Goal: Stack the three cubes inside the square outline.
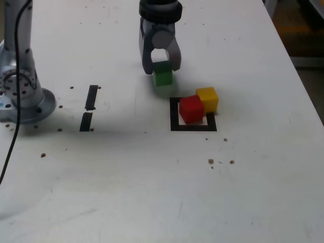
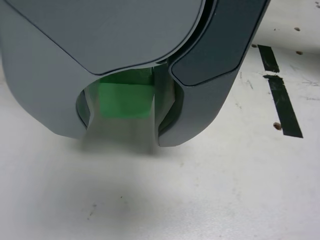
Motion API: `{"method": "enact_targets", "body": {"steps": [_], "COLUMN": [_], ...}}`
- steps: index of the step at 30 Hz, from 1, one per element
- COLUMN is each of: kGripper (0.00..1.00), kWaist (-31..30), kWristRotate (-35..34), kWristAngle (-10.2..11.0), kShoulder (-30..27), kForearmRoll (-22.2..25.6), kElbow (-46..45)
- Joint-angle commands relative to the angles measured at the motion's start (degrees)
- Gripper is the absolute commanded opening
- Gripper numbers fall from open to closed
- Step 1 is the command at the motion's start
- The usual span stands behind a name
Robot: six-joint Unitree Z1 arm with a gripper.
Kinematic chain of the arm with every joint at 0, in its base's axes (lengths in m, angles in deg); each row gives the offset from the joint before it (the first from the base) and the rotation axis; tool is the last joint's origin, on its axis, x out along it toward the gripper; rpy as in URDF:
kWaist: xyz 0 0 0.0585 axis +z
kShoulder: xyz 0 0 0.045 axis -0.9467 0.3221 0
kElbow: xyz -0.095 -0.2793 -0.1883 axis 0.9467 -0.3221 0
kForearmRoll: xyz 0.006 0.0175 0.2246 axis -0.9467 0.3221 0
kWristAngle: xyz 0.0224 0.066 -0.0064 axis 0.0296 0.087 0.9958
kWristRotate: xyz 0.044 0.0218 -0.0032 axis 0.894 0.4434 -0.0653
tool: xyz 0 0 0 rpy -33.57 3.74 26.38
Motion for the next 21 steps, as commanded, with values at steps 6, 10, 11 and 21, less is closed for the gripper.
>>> {"method": "enact_targets", "body": {"steps": [6,10,11,21], "kGripper": [0.26,0.40,0.45,0.87], "kWaist": [0.53,1.00,1.13,1.64], "kWristRotate": [0.22,0.36,0.48,2.13], "kWristAngle": [0.05,0.27,0.33,2.10], "kShoulder": [0.48,0.49,0.46,-1.40], "kForearmRoll": [-1.77,-1.88,-1.82,-1.31], "kElbow": [-1.10,-1.86,-2.00,-2.29]}}
